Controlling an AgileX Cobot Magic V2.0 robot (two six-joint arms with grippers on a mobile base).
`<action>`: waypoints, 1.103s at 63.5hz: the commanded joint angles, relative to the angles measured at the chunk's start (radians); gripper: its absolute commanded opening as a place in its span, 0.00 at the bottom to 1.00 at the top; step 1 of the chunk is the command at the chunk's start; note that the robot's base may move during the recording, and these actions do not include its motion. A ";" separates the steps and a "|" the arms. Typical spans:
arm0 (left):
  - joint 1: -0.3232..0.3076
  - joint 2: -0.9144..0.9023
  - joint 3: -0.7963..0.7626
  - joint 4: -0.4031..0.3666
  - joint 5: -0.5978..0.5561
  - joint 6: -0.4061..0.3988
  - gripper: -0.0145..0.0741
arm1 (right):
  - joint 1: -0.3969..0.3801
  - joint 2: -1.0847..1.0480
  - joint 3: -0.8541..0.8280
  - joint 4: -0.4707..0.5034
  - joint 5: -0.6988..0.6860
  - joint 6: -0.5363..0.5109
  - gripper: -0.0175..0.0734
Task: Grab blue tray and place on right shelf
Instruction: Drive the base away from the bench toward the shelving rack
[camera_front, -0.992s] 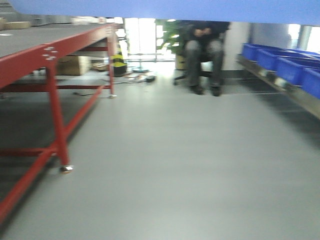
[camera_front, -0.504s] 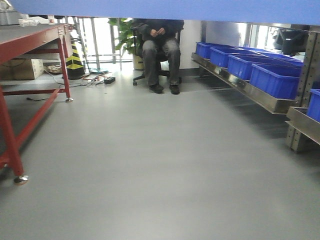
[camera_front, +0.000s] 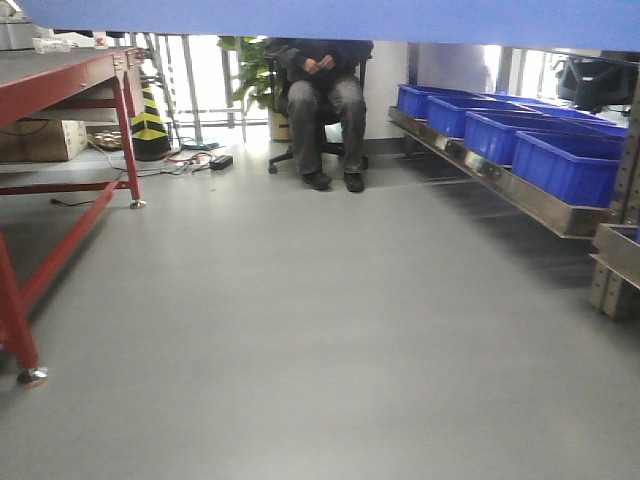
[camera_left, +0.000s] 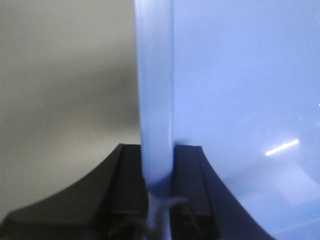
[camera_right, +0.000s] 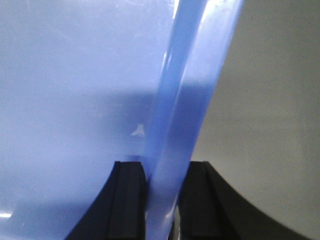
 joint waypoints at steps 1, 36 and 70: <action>-0.010 -0.033 -0.035 -0.019 0.075 0.016 0.11 | -0.001 -0.024 -0.024 -0.028 -0.039 -0.044 0.25; -0.010 -0.033 -0.035 -0.019 0.075 0.016 0.11 | -0.001 -0.024 -0.024 -0.028 -0.039 -0.044 0.25; -0.010 -0.033 -0.035 -0.019 0.075 0.016 0.11 | -0.001 -0.024 -0.024 -0.028 -0.039 -0.044 0.25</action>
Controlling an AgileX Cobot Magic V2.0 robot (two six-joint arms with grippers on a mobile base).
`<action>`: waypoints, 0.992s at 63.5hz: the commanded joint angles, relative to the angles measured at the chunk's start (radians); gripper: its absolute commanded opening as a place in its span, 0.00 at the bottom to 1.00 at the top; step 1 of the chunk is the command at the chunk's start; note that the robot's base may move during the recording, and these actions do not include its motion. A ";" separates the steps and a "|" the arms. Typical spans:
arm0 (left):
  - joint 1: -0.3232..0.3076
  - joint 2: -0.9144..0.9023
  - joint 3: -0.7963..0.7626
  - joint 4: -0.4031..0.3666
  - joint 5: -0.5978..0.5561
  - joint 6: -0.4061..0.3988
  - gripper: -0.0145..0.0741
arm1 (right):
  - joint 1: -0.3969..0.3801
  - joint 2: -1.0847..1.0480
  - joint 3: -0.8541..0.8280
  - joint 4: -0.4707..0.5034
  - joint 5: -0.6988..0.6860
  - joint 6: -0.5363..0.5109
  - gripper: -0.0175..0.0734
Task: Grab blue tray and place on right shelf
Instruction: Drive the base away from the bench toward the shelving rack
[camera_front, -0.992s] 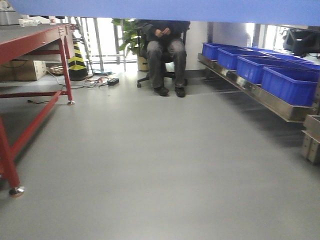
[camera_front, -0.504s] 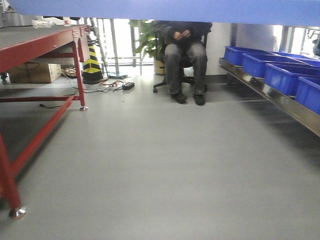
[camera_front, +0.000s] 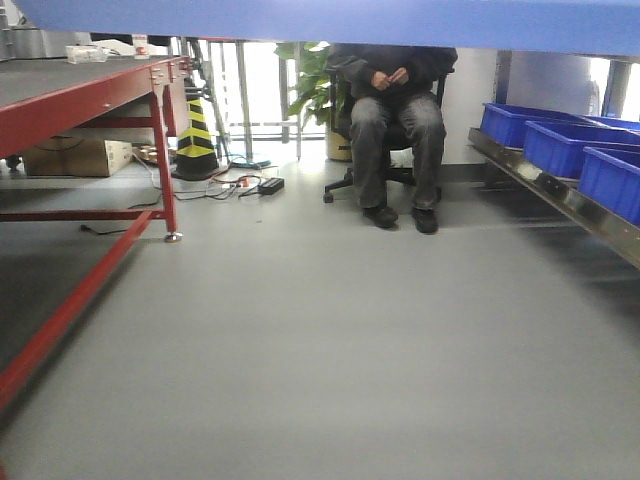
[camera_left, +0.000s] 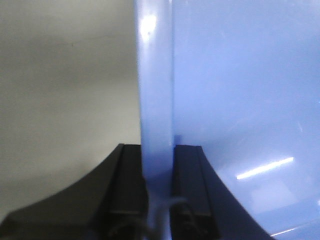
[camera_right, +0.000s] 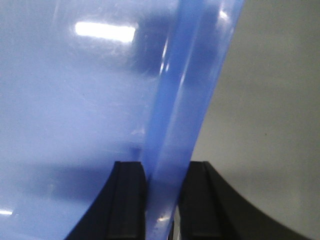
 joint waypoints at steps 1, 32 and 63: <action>-0.010 -0.033 -0.035 -0.018 0.073 0.016 0.11 | -0.001 -0.024 -0.024 -0.028 -0.039 -0.044 0.25; -0.010 -0.033 -0.035 -0.018 0.073 0.016 0.11 | -0.001 -0.024 -0.024 -0.028 -0.039 -0.044 0.25; -0.010 -0.033 -0.035 -0.018 0.073 0.016 0.11 | -0.001 -0.024 -0.024 -0.028 -0.039 -0.044 0.25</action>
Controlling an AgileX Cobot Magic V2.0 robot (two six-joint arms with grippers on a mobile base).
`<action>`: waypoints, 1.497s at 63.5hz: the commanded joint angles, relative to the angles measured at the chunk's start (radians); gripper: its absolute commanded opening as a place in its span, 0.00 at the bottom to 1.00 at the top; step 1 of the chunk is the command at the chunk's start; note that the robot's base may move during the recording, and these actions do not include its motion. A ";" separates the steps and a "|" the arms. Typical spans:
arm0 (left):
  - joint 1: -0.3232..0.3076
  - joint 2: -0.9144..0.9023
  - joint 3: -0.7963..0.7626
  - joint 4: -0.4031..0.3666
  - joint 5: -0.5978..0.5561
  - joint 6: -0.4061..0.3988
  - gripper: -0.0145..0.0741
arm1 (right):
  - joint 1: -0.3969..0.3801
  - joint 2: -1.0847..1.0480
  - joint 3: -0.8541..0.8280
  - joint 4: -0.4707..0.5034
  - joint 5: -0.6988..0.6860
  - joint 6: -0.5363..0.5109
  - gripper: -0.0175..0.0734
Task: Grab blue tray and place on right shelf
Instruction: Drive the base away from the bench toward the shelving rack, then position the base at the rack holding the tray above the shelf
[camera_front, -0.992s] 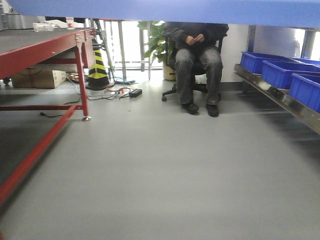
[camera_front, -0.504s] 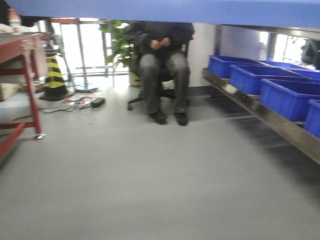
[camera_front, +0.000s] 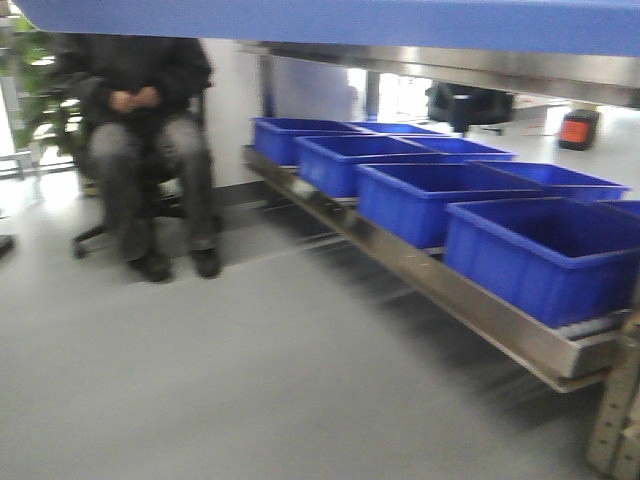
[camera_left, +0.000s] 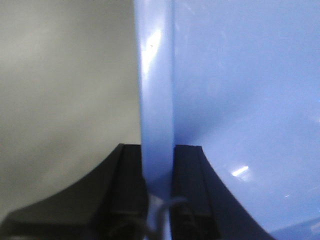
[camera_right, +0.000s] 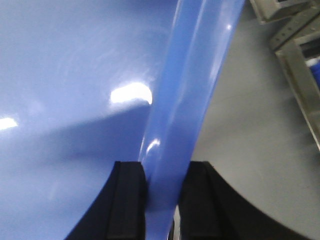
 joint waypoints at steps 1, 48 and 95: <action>-0.010 -0.033 -0.035 -0.020 0.073 0.016 0.11 | -0.001 -0.024 -0.024 -0.029 -0.037 -0.044 0.25; -0.010 -0.033 -0.035 -0.020 0.073 0.016 0.11 | -0.001 -0.024 -0.024 -0.029 -0.037 -0.044 0.25; -0.010 -0.033 -0.035 -0.020 0.073 0.016 0.11 | -0.001 -0.024 -0.024 -0.029 -0.037 -0.044 0.25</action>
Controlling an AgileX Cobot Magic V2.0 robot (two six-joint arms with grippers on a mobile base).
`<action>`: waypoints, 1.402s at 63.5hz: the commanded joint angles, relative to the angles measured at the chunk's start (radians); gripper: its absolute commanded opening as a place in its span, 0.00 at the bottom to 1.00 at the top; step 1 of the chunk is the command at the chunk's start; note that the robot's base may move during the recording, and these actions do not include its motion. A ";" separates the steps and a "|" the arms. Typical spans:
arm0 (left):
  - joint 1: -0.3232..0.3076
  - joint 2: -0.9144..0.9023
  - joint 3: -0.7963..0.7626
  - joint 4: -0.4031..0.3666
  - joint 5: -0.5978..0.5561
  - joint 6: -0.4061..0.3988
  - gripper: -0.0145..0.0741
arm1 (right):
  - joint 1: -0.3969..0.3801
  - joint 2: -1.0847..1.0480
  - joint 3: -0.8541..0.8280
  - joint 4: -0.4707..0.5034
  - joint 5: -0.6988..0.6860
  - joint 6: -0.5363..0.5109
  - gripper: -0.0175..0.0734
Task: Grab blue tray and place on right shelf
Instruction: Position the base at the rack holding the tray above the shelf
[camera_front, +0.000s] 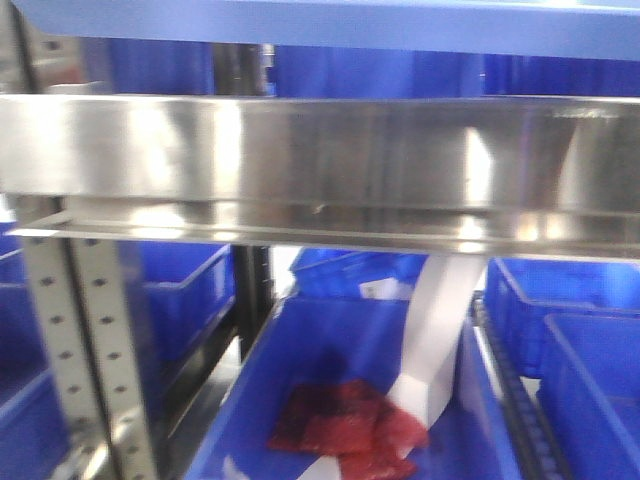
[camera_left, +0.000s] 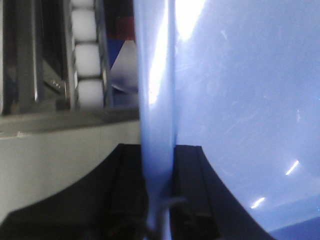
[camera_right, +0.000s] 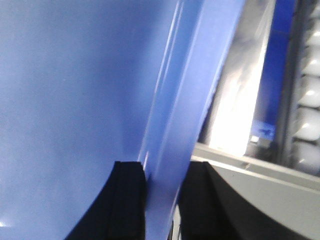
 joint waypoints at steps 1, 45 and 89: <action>-0.010 -0.035 -0.035 -0.018 0.073 0.016 0.11 | -0.001 -0.025 -0.024 -0.028 -0.039 -0.044 0.25; -0.010 -0.035 -0.035 -0.018 0.073 0.016 0.11 | -0.001 -0.025 -0.024 -0.028 -0.039 -0.044 0.25; -0.010 -0.035 -0.035 -0.018 0.073 0.016 0.11 | -0.001 -0.025 -0.024 -0.028 -0.039 -0.044 0.25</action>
